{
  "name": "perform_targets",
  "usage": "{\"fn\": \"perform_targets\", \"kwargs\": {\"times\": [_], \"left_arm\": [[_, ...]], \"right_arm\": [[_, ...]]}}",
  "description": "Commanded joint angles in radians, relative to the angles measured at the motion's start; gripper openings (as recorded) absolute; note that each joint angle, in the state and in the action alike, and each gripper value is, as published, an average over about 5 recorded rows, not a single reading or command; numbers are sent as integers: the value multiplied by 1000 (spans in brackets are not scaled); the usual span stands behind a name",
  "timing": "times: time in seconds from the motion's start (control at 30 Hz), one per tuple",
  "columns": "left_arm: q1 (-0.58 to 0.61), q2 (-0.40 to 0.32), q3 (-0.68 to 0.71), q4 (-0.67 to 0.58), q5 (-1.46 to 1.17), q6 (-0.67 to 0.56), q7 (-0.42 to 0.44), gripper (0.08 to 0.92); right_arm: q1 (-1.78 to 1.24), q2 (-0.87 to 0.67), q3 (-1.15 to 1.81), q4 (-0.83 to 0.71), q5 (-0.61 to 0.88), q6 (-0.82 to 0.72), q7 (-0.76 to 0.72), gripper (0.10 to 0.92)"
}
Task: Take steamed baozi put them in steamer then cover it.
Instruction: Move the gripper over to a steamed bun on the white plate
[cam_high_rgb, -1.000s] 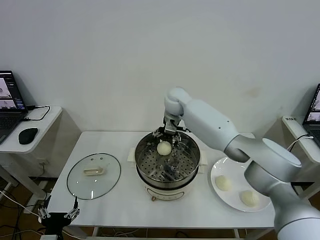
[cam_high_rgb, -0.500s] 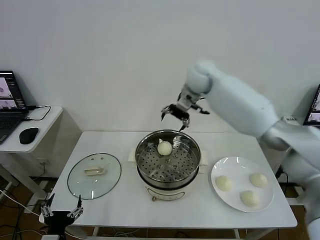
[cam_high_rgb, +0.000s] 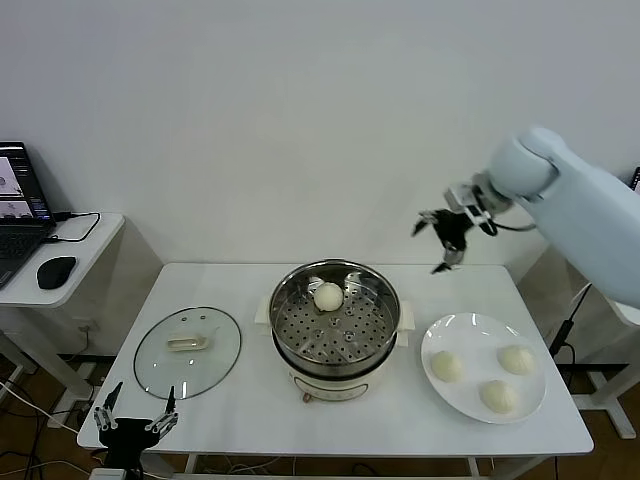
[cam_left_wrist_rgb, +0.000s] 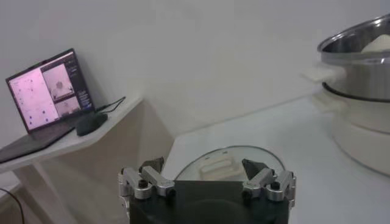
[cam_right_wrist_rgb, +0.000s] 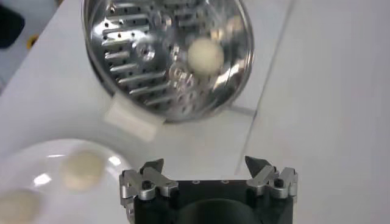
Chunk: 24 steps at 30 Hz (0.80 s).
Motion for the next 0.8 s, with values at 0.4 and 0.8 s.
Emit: {"fn": "perform_targets", "kwargs": {"times": [0.4, 0.8], "left_arm": [[21, -3, 5, 15, 5, -1, -3, 823], [-13, -6, 2, 48, 14, 6, 4, 823]], "right_arm": [[-443, -90, 139, 89, -205, -203, 37, 823], [-498, 4, 137, 1, -248, -182, 54, 823]]}}
